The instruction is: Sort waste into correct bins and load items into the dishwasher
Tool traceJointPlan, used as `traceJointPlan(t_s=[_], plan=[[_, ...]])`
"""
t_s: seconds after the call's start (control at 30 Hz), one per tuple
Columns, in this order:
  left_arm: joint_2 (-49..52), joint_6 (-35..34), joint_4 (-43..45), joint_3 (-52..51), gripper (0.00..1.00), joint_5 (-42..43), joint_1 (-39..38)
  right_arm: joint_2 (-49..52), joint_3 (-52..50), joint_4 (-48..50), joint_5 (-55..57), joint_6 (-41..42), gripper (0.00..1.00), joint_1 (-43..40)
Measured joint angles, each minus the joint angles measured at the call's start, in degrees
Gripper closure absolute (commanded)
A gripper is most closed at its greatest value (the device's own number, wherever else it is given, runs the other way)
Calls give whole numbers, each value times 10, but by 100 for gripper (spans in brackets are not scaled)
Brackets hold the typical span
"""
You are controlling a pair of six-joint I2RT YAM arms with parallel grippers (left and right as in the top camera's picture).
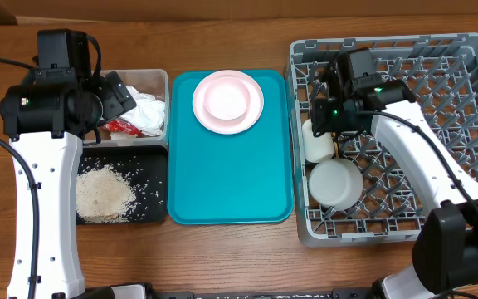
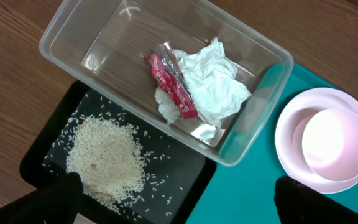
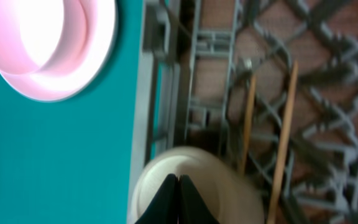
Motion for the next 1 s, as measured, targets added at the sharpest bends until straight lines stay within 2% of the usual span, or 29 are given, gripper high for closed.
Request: traceJointPlan(t_s=[0.27,0.37,0.8,1.0], plan=[[0,0,0,0,0,0,0,-81,28,-135,26,36,96,0],[0,0,0,0,0,0,0,-115,31,-158,35,49,96,0],[0,0,0,0,0,0,0,-132,31,-144,10,61,95,8],[0,0,0,0,0,0,0,-132,-4,-95,26,61,91,40]])
